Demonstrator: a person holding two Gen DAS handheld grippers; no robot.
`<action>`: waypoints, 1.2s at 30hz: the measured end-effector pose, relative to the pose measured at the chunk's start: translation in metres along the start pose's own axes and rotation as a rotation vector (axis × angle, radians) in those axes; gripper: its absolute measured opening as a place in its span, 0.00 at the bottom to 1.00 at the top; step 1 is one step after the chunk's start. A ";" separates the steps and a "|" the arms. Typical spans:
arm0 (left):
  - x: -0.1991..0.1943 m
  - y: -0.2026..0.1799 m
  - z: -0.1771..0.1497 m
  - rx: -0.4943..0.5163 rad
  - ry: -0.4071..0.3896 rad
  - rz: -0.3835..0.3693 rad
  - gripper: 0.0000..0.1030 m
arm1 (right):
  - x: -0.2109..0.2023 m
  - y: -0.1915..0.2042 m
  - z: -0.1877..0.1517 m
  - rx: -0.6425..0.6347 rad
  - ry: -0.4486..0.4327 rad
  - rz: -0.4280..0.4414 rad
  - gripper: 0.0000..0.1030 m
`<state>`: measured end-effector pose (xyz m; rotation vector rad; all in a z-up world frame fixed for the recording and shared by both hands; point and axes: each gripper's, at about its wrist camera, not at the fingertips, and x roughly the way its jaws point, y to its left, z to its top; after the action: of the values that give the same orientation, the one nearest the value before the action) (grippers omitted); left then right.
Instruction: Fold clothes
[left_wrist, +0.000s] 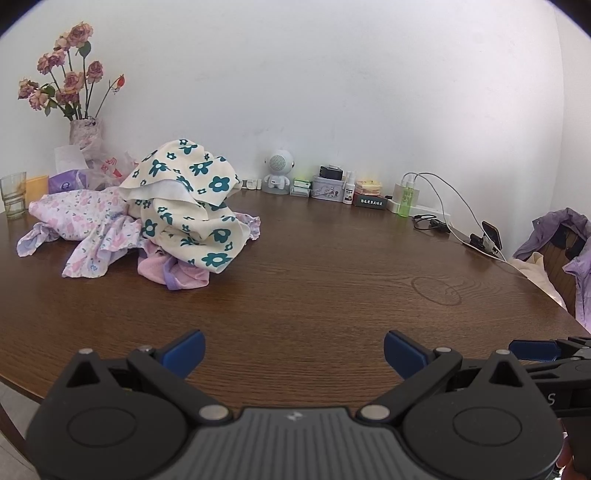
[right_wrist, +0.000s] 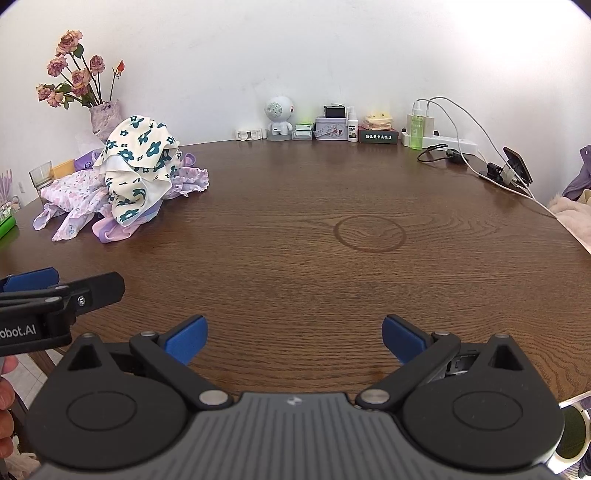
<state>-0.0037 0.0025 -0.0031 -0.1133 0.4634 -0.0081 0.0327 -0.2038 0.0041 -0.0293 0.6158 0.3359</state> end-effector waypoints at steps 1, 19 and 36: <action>0.000 0.000 0.000 -0.001 0.000 0.000 1.00 | 0.000 0.000 0.000 0.000 0.000 0.000 1.00; -0.001 -0.001 0.000 0.000 0.000 -0.002 1.00 | -0.003 0.001 0.001 -0.002 -0.006 0.005 1.00; 0.020 0.010 0.043 -0.004 -0.042 0.048 1.00 | 0.031 0.006 0.047 -0.024 -0.008 0.045 1.00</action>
<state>0.0336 0.0159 0.0249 -0.1059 0.4246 0.0424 0.0808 -0.1830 0.0257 -0.0375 0.6055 0.3874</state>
